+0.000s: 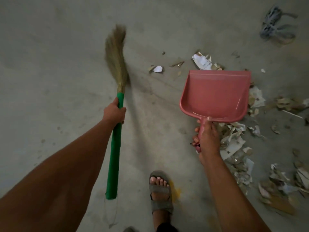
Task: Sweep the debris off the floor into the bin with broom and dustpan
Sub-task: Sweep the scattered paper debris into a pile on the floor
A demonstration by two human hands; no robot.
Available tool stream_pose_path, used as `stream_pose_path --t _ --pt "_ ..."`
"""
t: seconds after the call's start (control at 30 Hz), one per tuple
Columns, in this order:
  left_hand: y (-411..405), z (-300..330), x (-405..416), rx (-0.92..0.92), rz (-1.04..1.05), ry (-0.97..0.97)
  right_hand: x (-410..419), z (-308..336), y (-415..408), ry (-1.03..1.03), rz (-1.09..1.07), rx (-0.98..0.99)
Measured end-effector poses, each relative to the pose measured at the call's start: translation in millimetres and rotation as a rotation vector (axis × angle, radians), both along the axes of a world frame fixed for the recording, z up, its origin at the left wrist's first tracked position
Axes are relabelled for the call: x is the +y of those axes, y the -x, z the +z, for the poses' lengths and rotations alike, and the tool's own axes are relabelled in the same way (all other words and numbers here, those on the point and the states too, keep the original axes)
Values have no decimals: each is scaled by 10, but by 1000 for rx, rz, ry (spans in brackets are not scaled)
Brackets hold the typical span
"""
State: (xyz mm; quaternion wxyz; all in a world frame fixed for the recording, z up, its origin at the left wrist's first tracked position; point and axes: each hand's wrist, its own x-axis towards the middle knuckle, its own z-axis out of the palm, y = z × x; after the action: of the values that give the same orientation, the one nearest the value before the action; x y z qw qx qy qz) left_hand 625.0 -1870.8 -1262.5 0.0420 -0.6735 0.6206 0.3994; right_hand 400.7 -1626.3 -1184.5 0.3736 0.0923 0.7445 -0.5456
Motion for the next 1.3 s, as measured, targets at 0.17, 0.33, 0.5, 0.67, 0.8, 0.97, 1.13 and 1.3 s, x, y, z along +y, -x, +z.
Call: stream_pose_path --t 0.17,0.33,0.5,0.67,0.8,0.97,1.13,1.3 --pt "618 -341 164 -22 -243 7 5 -157 379 -15 -54 -5" --pt "566 -338 367 18 -591 24 59 -142 542 -28 -91 -47" --pt "260 5 392 130 -623 98 30 -39 656 -37 -137 -62" --pt "261 229 18 163 -534 249 -211 -17 773 -34 -174 -42" --pt "571 283 -533 155 -359 301 -527 -42 861 -21 -166 -20" --pt "974 110 -1419 101 -143 224 -970 -120 957 -11 -143 -4" --pt "1150 -168 -2058 -74 -207 84 -1407 -284 915 -19 -154 -5" --pt "1041 -269 -2091 -108 -599 80 -1754 -380 807 -5 -210 -31"
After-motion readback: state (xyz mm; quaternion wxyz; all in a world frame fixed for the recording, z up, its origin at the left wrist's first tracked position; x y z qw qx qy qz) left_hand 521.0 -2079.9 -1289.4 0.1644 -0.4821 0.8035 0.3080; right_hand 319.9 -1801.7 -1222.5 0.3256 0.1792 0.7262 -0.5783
